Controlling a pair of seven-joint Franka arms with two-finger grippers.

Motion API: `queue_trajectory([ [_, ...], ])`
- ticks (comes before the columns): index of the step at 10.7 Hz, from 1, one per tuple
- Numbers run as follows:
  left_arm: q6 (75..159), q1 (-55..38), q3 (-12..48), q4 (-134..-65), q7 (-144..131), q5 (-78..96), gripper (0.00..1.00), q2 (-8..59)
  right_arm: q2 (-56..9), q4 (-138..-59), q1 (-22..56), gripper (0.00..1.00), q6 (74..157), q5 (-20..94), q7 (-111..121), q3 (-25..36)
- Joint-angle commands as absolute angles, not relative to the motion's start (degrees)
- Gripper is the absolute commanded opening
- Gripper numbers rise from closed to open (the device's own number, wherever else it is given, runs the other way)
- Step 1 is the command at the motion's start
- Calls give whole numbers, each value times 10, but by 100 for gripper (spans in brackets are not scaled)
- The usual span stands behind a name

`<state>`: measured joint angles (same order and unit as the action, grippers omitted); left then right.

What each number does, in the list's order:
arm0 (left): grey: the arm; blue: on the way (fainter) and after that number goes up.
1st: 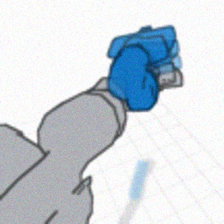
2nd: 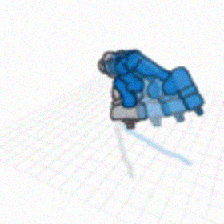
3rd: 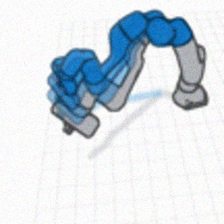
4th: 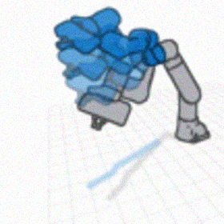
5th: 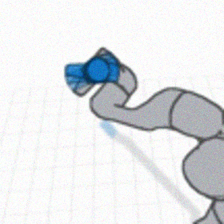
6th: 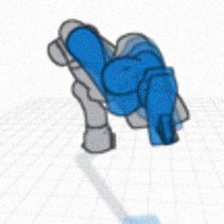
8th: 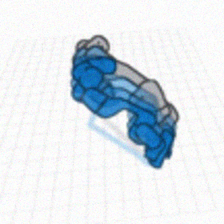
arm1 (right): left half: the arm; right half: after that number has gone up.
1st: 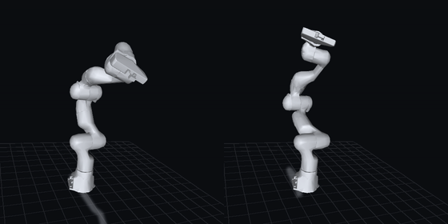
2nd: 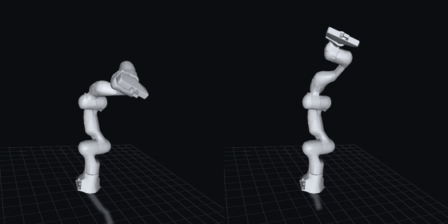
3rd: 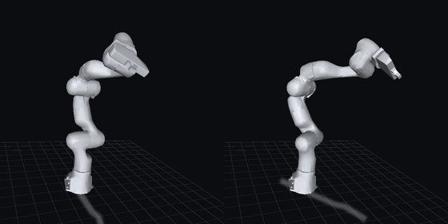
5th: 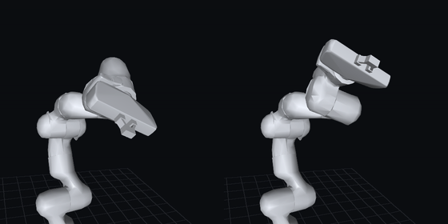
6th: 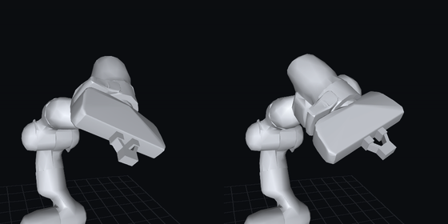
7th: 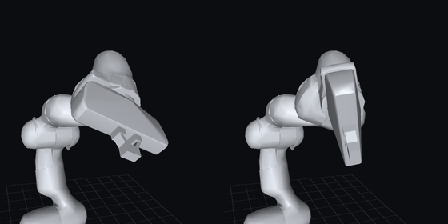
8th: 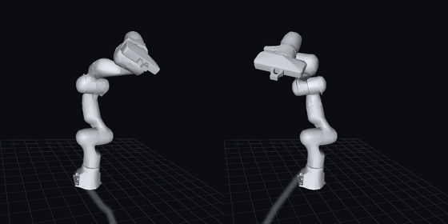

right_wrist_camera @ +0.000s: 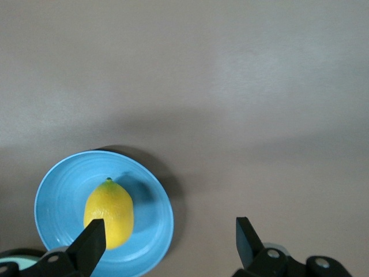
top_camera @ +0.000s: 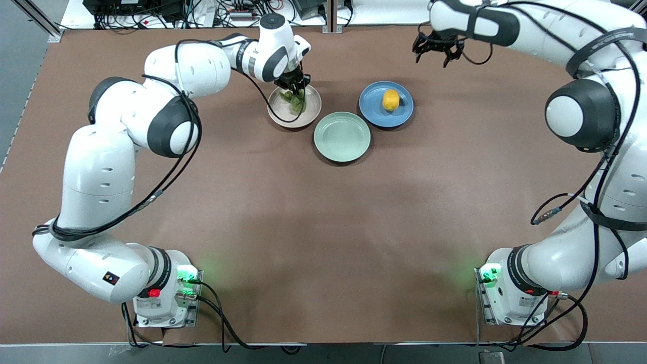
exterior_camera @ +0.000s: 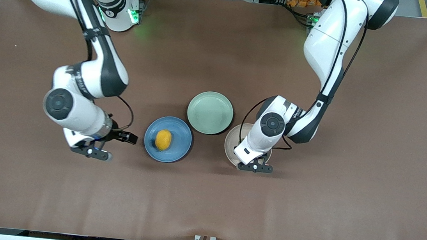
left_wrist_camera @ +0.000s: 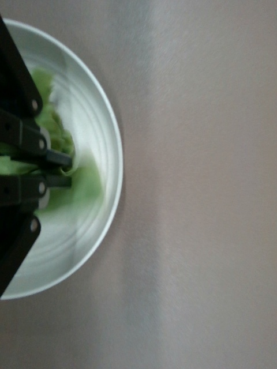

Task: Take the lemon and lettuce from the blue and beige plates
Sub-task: 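Grasp the lettuce with the left gripper while the right gripper reaches the lemon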

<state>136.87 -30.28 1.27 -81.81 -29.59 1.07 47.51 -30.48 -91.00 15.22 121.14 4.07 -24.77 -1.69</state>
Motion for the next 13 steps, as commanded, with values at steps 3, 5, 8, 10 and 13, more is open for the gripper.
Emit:
queue_trajectory([
  [3,1306,-288,6,-823,-297,14,0,403,-334,-918,190,100,1252,48,-265,-14],
  [5,1277,-269,6,-823,-295,12,0,385,-348,-918,205,100,1274,47,-275,-14],
  [8,1244,-236,4,-821,-279,13,0,375,-369,-918,219,100,1304,40,-279,-13],
  [10,1240,-211,5,-823,-274,12,0,365,-381,-918,229,100,1317,38,-279,-11],
  [13,1202,-171,4,-825,-228,12,0,363,-388,-918,238,100,1325,37,-279,-10],
])
